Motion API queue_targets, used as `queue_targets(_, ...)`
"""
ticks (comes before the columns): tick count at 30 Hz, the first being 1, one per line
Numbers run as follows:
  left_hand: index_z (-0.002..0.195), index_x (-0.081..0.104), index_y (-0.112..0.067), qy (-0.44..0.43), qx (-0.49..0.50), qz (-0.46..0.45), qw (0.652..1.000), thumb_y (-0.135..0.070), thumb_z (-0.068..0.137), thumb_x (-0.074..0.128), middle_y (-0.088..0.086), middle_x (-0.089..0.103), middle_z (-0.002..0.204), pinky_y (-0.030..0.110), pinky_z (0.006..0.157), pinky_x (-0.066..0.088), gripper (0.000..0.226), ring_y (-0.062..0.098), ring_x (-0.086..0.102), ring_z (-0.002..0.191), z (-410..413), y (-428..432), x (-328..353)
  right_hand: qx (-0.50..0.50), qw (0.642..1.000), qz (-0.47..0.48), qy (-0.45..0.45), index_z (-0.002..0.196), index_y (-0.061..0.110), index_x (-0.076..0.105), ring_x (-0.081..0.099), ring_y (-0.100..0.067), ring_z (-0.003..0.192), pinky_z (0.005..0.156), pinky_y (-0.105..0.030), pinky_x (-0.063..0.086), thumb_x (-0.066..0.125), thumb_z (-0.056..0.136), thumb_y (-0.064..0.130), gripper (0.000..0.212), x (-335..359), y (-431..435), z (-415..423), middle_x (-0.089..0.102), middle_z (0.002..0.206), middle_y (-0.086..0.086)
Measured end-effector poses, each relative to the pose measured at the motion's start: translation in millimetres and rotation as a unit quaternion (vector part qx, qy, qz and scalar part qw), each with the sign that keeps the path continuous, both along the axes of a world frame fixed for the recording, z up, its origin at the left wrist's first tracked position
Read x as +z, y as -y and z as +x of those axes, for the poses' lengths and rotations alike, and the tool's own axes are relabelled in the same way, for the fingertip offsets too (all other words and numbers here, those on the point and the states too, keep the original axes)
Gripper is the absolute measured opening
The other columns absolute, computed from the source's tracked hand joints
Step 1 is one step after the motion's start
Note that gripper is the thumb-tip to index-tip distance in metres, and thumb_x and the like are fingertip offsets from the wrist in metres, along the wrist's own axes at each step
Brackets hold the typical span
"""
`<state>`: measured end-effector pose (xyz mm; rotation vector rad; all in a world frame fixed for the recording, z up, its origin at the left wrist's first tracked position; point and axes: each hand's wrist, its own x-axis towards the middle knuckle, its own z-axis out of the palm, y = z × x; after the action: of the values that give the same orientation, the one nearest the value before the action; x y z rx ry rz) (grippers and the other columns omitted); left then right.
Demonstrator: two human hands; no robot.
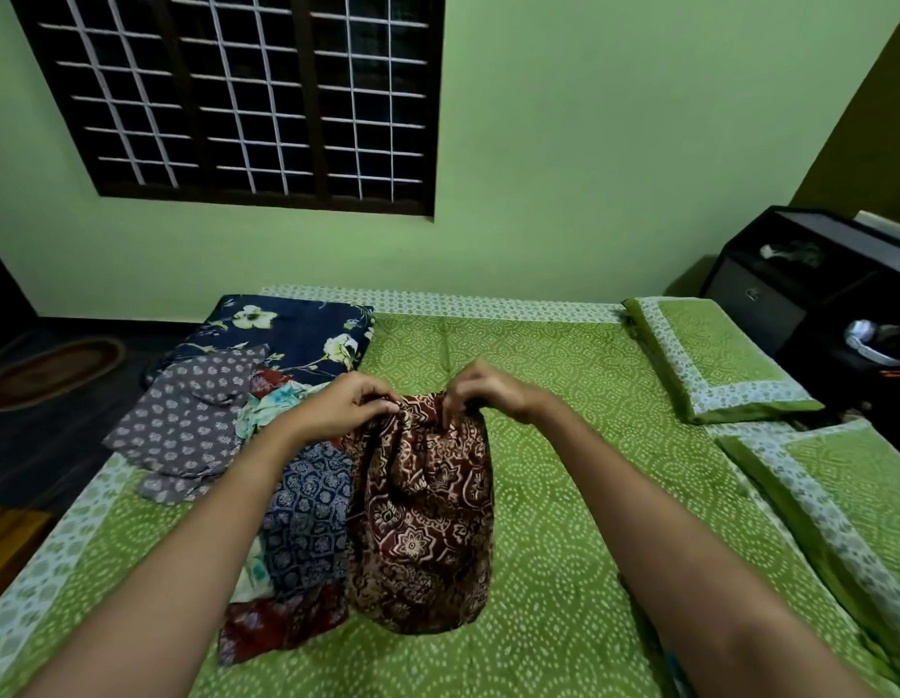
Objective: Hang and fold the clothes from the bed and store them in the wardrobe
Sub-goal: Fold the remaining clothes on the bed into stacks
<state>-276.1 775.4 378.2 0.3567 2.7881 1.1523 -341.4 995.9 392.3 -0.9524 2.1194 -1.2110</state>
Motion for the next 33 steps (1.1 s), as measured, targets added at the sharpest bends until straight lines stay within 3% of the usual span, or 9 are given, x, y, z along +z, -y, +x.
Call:
queue_targets(4, 0.101, 0.064, -0.018, -0.048, 0.033, 0.021, 0.998, -0.018, 0.092, 0.054, -0.008, 0.061, 0.094, 0.025, 0.082, 0.046, 0.013, 0.006, 0.054, 0.087, -2.7, -11.7, -2.0, 0.092, 0.924, 0.306, -0.209, 0.122, 0.023, 0.051, 0.052, -0.018, 0.106, 0.097, -0.044, 0.043, 0.064, 0.065, 0.067, 0.072, 5.8, 8.6, 15.8, 0.057, 0.121, -0.001)
queue_targets(10, 0.105, 0.059, -0.023, -0.080, 0.072, 0.048, 0.993, -0.017, 0.094, 0.050, -0.007, 0.058, 0.104, 0.023, 0.080, 0.041, 0.015, 0.007, 0.053, 0.093, -4.3, 11.3, 4.5, 0.100, 0.773, 0.506, -0.369, 0.131, 0.015, 0.049, 0.019, -0.031, 0.142, 0.103, -0.069, -0.012, 0.070, 0.075, 0.046, 0.067, -18.9, -3.0, 14.1, 0.045, 0.141, -0.005)
queue_targets(13, 0.101, 0.053, -0.029, -0.057, 0.064, -0.009, 0.996, -0.020, 0.094, 0.050, -0.005, 0.057, 0.106, 0.022, 0.078, 0.043, 0.012, 0.011, 0.053, 0.096, 2.4, 25.6, -2.5, 0.053, 0.830, 0.444, -0.334, 0.124, 0.014, 0.057, 0.015, -0.030, 0.142, 0.107, -0.061, -0.015, 0.067, 0.078, 0.044, 0.055, -8.4, -16.4, 6.5, 0.041, 0.142, -0.003)
queue_targets(15, 0.106, 0.049, -0.036, -0.045, 0.077, -0.007, 0.996, -0.026, 0.092, 0.052, 0.000, 0.052, 0.127, 0.033, 0.096, 0.042, 0.018, 0.016, 0.048, 0.114, 7.2, 33.2, -8.5, 0.004, 0.899, 0.328, -0.290, 0.108, 0.012, 0.066, 0.029, -0.026, 0.131, 0.115, -0.054, 0.009, 0.071, 0.074, 0.046, 0.048, 1.5, -27.2, -0.1, 0.044, 0.128, -0.003)
queue_targets(20, 0.102, 0.064, -0.022, 0.030, 0.076, 0.031, 0.996, -0.052, 0.075, 0.065, 0.002, 0.060, 0.120, 0.012, 0.079, 0.042, 0.039, 0.017, 0.055, 0.107, 15.3, 25.6, -21.0, -0.130, 0.986, 0.092, -0.046, 0.104, -0.005, 0.063, 0.059, -0.010, 0.089, 0.077, -0.022, 0.051, 0.079, 0.072, 0.020, 0.044, 10.9, -48.8, 1.4, 0.062, 0.109, -0.003)
queue_targets(22, 0.110, 0.065, -0.006, 0.047, 0.079, 0.001, 0.996, -0.045, 0.074, 0.066, 0.013, 0.064, 0.116, 0.021, 0.080, 0.045, 0.053, 0.026, 0.059, 0.105, 8.7, 20.5, -32.0, -0.163, 0.986, 0.034, 0.013, 0.088, 0.000, 0.060, 0.062, -0.017, 0.075, 0.067, -0.028, 0.056, 0.078, 0.070, 0.007, 0.026, 0.2, -54.7, 7.1, 0.065, 0.087, -0.009)
queue_targets(25, 0.117, 0.060, -0.001, 0.051, 0.103, -0.011, 0.993, -0.036, 0.076, 0.068, 0.016, 0.059, 0.124, 0.038, 0.098, 0.043, 0.054, 0.029, 0.054, 0.114, 2.4, 13.1, -44.4, -0.266, 0.962, -0.026, 0.053, 0.094, 0.010, 0.046, 0.058, -0.019, 0.074, 0.051, -0.021, 0.052, 0.078, 0.067, -0.005, 0.045, -22.3, -71.7, 7.2, 0.054, 0.083, -0.008)
queue_targets(30, 0.115, 0.063, -0.007, 0.050, 0.064, -0.117, 0.990, -0.025, 0.081, 0.070, 0.011, 0.061, 0.122, 0.034, 0.095, 0.042, 0.039, 0.025, 0.055, 0.111, -8.4, -21.6, -68.9, -0.238, 0.930, 0.258, -0.107, 0.110, 0.008, 0.066, 0.058, -0.021, 0.092, 0.069, -0.025, 0.047, 0.085, 0.065, 0.015, 0.049, -55.0, -94.7, 2.4, 0.066, 0.106, -0.011)
queue_targets(33, 0.113, 0.064, -0.010, 0.054, 0.105, -0.118, 0.986, -0.026, 0.079, 0.071, 0.012, 0.064, 0.118, 0.037, 0.090, 0.047, 0.038, 0.027, 0.062, 0.097, -21.7, -47.1, -82.8, -0.305, 0.902, 0.282, -0.117, 0.107, 0.004, 0.067, 0.062, -0.020, 0.079, 0.062, -0.027, 0.046, 0.077, 0.074, 0.011, 0.035, -66.8, -103.8, 0.9, 0.067, 0.102, -0.012)
